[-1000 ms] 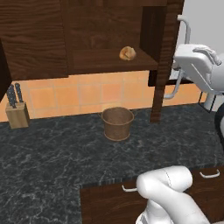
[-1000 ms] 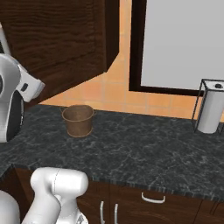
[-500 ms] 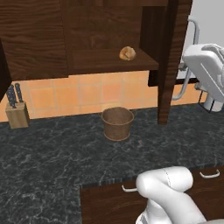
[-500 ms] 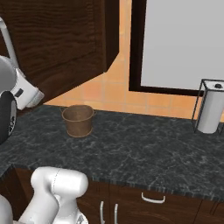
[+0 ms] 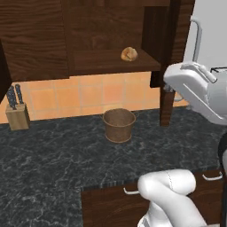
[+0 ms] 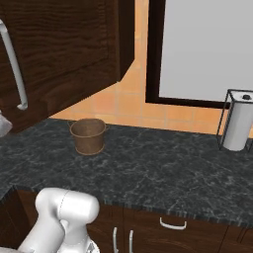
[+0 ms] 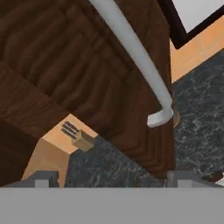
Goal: Open the cabinet, pick up the bread from the cabinet and place it in the basket. Then move the basket to the dining counter.
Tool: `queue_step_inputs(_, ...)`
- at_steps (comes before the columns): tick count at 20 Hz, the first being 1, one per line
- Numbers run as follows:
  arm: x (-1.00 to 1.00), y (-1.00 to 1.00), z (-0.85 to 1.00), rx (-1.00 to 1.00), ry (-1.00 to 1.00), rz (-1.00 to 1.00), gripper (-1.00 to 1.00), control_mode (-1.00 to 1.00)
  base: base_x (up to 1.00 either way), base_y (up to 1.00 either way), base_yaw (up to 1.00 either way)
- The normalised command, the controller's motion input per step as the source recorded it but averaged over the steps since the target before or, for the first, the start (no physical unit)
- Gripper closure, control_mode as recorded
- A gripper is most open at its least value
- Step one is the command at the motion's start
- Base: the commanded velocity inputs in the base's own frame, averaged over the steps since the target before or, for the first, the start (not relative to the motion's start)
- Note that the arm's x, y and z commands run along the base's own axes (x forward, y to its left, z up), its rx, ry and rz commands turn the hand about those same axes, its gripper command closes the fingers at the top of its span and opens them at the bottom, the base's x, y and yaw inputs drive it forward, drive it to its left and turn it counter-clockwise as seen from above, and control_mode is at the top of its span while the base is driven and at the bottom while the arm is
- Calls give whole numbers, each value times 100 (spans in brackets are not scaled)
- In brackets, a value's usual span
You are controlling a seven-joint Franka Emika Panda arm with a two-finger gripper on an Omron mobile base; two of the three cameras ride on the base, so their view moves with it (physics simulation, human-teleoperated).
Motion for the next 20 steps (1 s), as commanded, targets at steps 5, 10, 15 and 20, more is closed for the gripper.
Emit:
queue_step_inputs(5,89,100,-7,1,9,-37,-100,-100,0,0,0)
queue_step_inputs(10,85,70,-16,8,-1,-61,-100,-100,0,0,0)
queue_step_inputs(15,53,15,-41,14,-18,-72,-100,-100,0,0,0)
queue_step_inputs(20,62,-2,-20,13,-14,-61,-100,-100,0,0,0)
